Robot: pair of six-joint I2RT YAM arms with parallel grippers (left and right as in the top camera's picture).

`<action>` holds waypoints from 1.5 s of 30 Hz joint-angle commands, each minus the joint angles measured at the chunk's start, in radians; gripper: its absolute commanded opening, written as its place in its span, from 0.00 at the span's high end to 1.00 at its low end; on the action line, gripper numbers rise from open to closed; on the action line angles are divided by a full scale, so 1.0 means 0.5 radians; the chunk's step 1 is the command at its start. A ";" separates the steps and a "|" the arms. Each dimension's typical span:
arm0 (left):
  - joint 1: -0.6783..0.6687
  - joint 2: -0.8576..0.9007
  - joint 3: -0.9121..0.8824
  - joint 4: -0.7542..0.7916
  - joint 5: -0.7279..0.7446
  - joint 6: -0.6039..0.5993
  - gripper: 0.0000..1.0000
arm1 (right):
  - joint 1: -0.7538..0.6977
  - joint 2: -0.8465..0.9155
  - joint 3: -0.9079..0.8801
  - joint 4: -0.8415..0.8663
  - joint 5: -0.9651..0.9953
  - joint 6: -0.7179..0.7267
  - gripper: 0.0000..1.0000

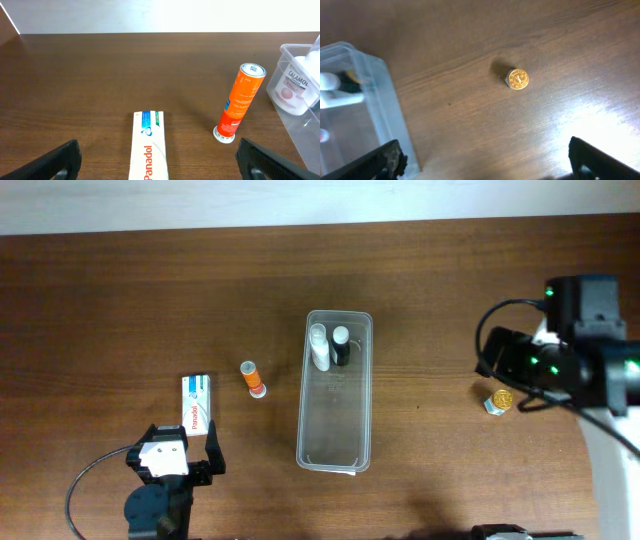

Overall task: Pack container
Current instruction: 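Reach the right gripper to the gold-lidded jar and grasp it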

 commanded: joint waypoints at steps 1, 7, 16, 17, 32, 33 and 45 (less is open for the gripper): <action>0.005 -0.019 -0.008 0.002 0.021 0.030 0.01 | -0.014 0.150 -0.173 0.098 0.019 -0.003 0.07; 0.005 -0.019 -0.008 -0.110 0.021 0.030 0.01 | -0.041 0.462 -0.520 0.327 0.169 0.142 0.10; 0.005 -0.019 -0.008 -0.320 0.021 0.030 0.01 | -0.317 0.758 -0.677 0.574 -0.008 0.032 0.13; 0.005 -0.019 -0.008 -0.340 0.021 0.030 0.01 | -0.363 0.773 -0.678 0.595 -0.036 0.031 0.13; 0.005 -0.019 -0.008 -0.342 0.021 0.030 0.01 | -0.438 0.784 -0.819 0.919 -0.156 -0.066 0.14; 0.005 -0.019 -0.008 -0.341 0.021 0.030 0.01 | -0.438 0.784 -0.826 0.937 -0.156 -0.066 0.14; 0.005 -0.019 -0.008 -0.342 0.021 0.030 0.01 | -0.536 0.784 -0.891 1.019 -0.121 -0.052 0.16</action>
